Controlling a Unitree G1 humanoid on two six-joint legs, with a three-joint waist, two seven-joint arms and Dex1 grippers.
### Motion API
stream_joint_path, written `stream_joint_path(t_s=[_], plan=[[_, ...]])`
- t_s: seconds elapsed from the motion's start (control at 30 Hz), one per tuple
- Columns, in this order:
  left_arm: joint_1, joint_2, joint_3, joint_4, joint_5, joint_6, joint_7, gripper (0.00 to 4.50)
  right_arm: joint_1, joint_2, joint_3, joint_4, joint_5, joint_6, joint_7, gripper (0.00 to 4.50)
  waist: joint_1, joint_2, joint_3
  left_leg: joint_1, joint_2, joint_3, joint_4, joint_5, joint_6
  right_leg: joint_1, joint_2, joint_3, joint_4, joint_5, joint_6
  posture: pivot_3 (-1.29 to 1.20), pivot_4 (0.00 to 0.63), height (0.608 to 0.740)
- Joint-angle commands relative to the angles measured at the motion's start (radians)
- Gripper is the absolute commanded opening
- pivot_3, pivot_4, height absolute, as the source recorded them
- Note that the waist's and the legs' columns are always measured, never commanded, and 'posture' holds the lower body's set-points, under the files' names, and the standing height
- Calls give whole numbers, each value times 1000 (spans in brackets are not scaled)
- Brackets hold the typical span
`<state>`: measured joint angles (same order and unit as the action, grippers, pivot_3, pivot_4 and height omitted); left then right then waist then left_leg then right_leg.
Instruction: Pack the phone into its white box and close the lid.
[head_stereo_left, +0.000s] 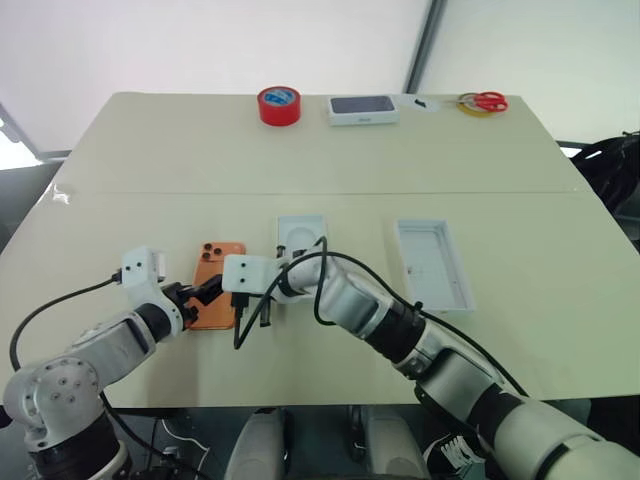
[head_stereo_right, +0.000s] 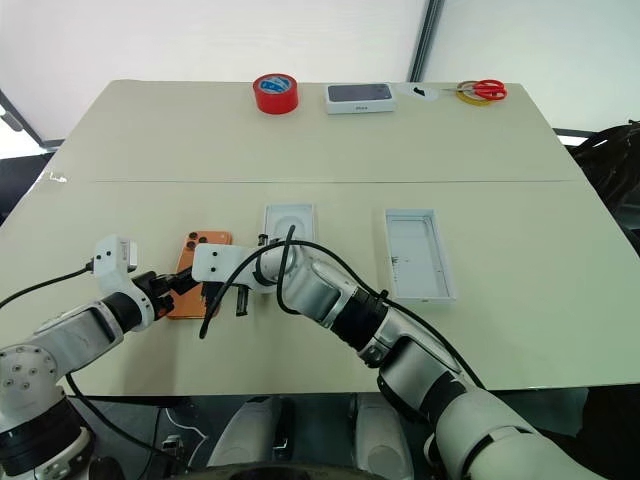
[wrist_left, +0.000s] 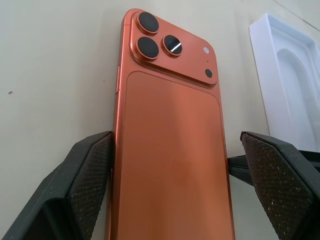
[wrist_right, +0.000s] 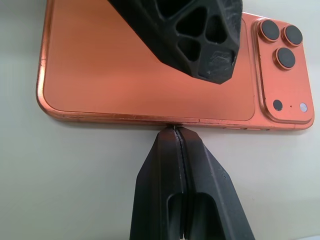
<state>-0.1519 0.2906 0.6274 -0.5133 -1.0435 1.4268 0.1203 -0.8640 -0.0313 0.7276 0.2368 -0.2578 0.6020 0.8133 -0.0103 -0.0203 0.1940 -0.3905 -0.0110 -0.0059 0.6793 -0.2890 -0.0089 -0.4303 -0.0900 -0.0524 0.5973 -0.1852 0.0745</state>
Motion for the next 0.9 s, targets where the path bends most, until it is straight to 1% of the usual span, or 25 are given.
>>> stream_joint_path(t_s=[0.03,0.17,0.3,0.5,0.7,0.77,0.8,0.83,0.9], plan=[[-13,-23,-6,9,-130,40,-14,4218,8,6,5,-22,-9,-10,1,0,0,0,0,0,0,0,0,0,0,0,0,0,0,0,0,0,150,738],[-20,1,29,38,-185,33,7,4218,16,7,6,-29,-13,-8,3,0,0,0,0,0,0,0,0,0,0,0,0,0,0,0,0,0,150,738],[-11,49,46,69,-250,24,21,4218,24,7,6,-39,-16,-5,5,0,-2,0,0,0,0,0,0,0,0,0,0,0,0,0,0,0,150,738],[18,125,20,99,-355,-7,53,4218,31,11,6,-43,-16,-4,5,0,-5,0,0,0,1,0,0,0,0,-1,0,0,0,0,0,0,150,738],[44,198,4,148,-440,-84,91,4218,41,9,7,-55,-17,1,4,0,-5,0,0,0,1,0,-1,0,0,-1,0,0,0,0,-1,0,150,738],[53,215,-8,161,-466,-110,102,3705,44,9,7,-58,-18,2,3,0,-6,0,0,0,1,0,-1,0,0,-1,0,0,0,0,-1,0,150,738],[58,223,-15,166,-478,-123,107,3362,45,8,7,-59,-18,2,2,0,-6,0,0,0,1,0,-1,0,0,-1,0,0,0,0,-1,0,150,738],[64,231,-22,170,-489,-136,112,2927,46,8,6,-61,-19,3,2,0,-5,0,0,0,1,0,-1,0,0,-2,0,0,0,0,-1,0,150,738],[74,248,-39,174,-510,-162,120,1895,47,6,4,-63,-20,5,0,0,-5,0,0,0,1,0,-1,0,0,-2,0,0,-1,0,-1,0,150,738]])
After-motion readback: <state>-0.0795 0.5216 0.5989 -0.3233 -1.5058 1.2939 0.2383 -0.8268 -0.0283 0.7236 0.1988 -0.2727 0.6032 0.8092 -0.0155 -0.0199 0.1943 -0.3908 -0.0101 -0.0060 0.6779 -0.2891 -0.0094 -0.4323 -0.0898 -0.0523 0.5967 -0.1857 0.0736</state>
